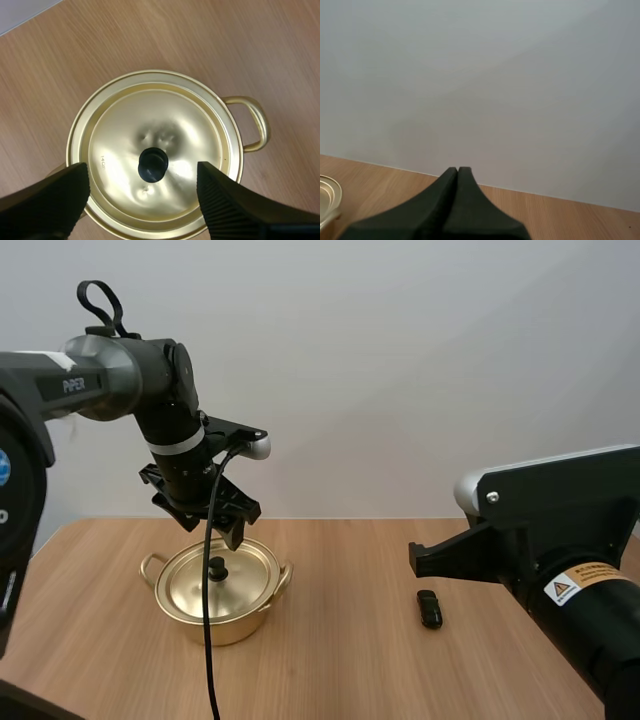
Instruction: Open the pot, put the car inside, and close it
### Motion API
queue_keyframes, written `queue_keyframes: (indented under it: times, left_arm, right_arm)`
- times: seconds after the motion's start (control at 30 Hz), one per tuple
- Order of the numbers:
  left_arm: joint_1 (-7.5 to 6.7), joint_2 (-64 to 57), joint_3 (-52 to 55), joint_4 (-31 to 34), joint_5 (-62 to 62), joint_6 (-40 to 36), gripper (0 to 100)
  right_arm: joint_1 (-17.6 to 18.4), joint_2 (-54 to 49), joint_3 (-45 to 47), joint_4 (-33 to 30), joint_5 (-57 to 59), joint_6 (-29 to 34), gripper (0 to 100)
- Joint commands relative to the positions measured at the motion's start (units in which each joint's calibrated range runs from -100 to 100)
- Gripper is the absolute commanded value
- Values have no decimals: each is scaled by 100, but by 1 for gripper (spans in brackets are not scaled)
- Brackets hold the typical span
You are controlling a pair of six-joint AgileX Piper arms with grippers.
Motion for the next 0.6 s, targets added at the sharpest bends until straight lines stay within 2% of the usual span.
queue_keyframes:
  times: [0.0, 0.57]
  left_arm:
    - [2, 101, 6, 6, 0, -2, 100]
    - [2, 728, 405, 34, 0, 174, 100]
  right_arm:
    - [4, 0, 2, 1, 17, -5, 0]
    - [13, 0, 2, 1, -1, -5, 0]
